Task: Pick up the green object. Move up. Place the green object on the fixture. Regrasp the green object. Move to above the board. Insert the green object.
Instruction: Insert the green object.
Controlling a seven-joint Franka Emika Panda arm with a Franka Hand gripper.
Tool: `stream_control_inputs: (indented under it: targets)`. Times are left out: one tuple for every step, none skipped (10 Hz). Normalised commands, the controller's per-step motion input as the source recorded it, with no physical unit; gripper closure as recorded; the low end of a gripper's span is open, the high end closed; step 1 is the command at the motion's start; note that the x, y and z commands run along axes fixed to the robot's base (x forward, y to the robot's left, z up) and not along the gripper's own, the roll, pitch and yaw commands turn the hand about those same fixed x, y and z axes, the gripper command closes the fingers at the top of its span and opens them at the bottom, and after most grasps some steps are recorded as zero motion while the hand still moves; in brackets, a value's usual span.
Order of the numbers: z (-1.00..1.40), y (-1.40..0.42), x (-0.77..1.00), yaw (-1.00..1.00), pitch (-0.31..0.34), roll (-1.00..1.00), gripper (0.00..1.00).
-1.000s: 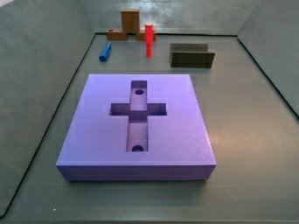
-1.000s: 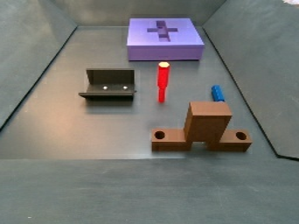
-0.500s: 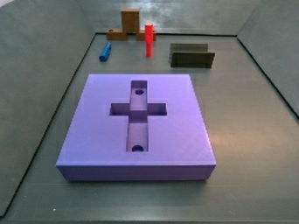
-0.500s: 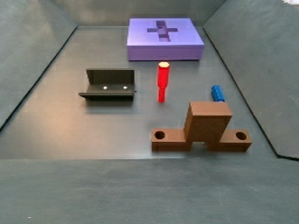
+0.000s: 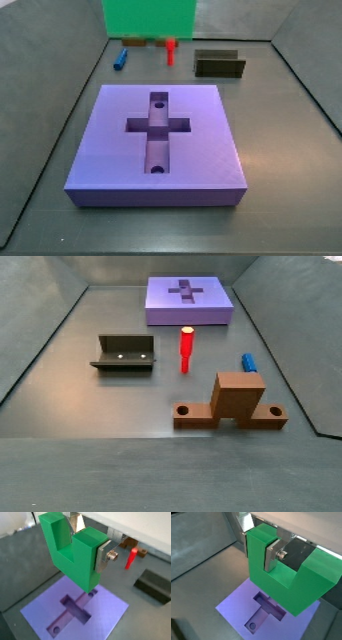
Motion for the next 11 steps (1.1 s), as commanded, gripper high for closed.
stream_control_inputs:
  targets:
    - [-0.75,-0.37,0.13,0.2,-0.224,0.0,1.0]
    - [-0.66,-0.25,0.31,0.29,-0.276,-0.04,1.0]
    - [-0.61,-0.17,0.27,0.29,-0.307,-0.05,1.0]
    - [-0.43,-0.23,0.27,0.2,-0.279,0.13,1.0]
    - [-0.1,-0.16,0.31,0.11,-0.109,0.26,1.0]
    - [-0.07,-0.11,0.29,0.08,-0.046,0.3,1.0]
    - [-0.22,0.0,0.04,0.05,-0.073,0.25,1.0]
    - [-0.39,0.0,0.03,0.07,-0.06,0.11,1.0]
    - [-0.53,0.0,0.0,0.0,0.0,0.05,1.0]
    - [-0.5,0.0,0.0,0.0,0.0,0.0,1.0]
    - [-0.45,0.0,0.01,0.0,-0.059,0.0,1.0]
